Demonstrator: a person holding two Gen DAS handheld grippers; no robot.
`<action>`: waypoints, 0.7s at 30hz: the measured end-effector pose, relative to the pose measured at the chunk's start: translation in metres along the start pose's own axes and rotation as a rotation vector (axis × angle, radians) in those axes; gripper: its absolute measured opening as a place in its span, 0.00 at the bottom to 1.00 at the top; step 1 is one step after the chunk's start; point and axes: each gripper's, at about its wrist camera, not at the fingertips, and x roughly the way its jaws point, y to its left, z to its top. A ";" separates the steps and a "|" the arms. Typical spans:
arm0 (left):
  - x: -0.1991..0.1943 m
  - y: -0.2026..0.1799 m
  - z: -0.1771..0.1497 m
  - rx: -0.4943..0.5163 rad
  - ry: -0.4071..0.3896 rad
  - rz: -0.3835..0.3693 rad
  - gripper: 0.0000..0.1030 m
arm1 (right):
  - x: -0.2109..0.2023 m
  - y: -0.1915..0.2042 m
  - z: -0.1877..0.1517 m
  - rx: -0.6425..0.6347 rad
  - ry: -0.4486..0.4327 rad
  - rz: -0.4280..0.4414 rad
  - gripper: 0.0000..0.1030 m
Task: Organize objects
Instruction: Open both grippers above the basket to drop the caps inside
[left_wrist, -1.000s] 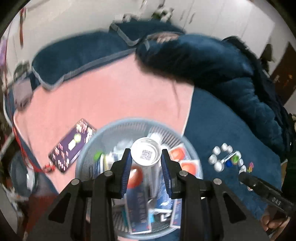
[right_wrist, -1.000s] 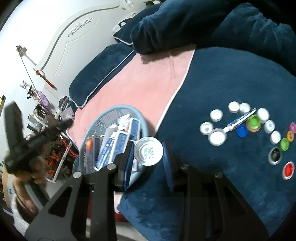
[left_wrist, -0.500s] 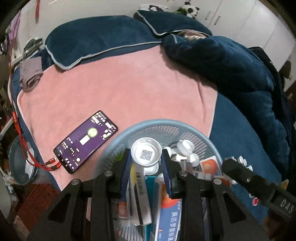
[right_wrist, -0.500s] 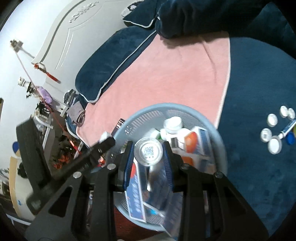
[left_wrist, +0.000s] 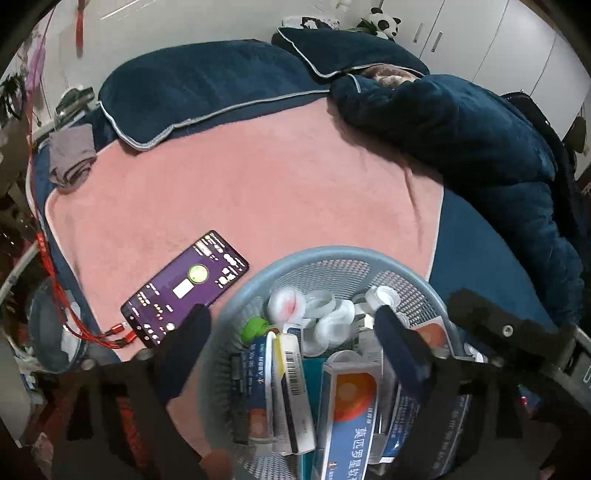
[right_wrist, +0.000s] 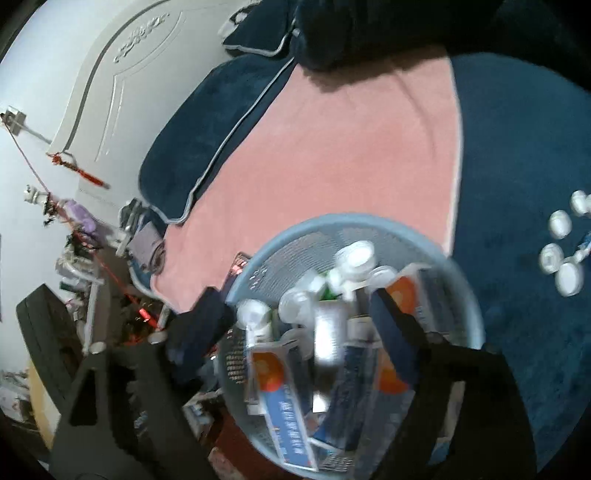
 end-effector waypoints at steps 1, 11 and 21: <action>0.000 0.000 0.000 0.000 0.006 0.001 0.97 | -0.002 -0.001 0.000 -0.011 -0.001 -0.024 0.88; -0.006 -0.007 -0.008 0.048 0.024 0.046 0.99 | -0.019 -0.008 0.000 -0.073 -0.022 -0.167 1.00; -0.009 -0.010 -0.012 0.058 0.027 0.057 0.99 | -0.026 -0.017 -0.006 -0.101 -0.028 -0.223 1.00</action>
